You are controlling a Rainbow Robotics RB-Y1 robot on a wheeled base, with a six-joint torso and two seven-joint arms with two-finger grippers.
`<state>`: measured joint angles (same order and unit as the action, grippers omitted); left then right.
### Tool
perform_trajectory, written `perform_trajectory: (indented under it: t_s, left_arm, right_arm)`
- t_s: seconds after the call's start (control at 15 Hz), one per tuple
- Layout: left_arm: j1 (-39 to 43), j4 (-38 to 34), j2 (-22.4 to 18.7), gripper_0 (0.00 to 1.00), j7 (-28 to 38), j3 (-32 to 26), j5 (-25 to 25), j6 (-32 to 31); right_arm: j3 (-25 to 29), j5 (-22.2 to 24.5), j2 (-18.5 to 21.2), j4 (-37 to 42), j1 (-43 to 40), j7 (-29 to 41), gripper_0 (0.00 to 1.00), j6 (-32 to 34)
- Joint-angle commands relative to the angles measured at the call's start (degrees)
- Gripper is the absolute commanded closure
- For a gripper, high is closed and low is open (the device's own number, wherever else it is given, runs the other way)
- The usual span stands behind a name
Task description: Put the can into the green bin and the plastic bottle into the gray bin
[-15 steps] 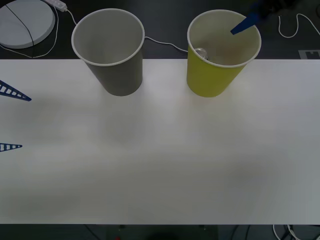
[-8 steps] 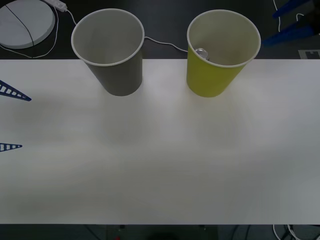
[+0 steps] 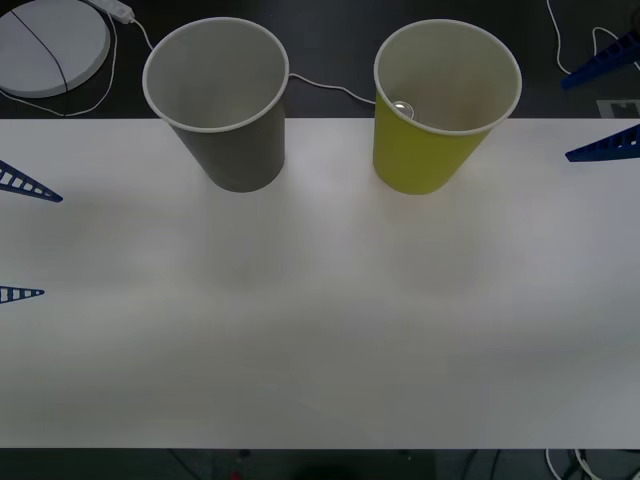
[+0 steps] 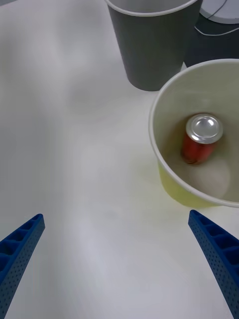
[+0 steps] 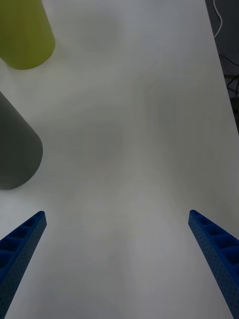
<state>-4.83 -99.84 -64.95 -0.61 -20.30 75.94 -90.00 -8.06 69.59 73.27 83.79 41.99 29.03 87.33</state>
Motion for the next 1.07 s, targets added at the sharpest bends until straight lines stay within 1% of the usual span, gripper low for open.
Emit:
perform_trajectory:
  t_s: [0.07,0.4,0.8,0.93,1.07]
  left_arm:
    - [0.0,0.0,0.0,0.00,0.0,0.0,0.0,0.0]
    - [0.0,0.0,0.0,0.00,0.0,0.0,0.0,0.0]
    - [0.0,0.0,0.0,0.00,0.0,0.0,0.0,0.0]
    - [0.0,0.0,0.0,0.00,0.0,0.0,0.0,0.0]
    - [0.0,0.0,0.0,0.00,0.0,0.0,0.0,0.0]
  right_arm:
    - [4.5,-1.9,0.7,2.5,-7.2,-5.8,0.00,-0.1]
    - [12.5,-2.2,0.6,5.2,-18.3,-14.7,0.00,-0.1]
    - [18.7,-2.7,0.4,6.9,-29.1,-24.5,0.00,-0.8]
    - [20.9,-2.7,-0.1,9.2,-32.8,-25.0,0.00,-1.1]
    - [23.6,-1.7,-1.4,12.6,-36.7,-25.0,0.00,-2.2]
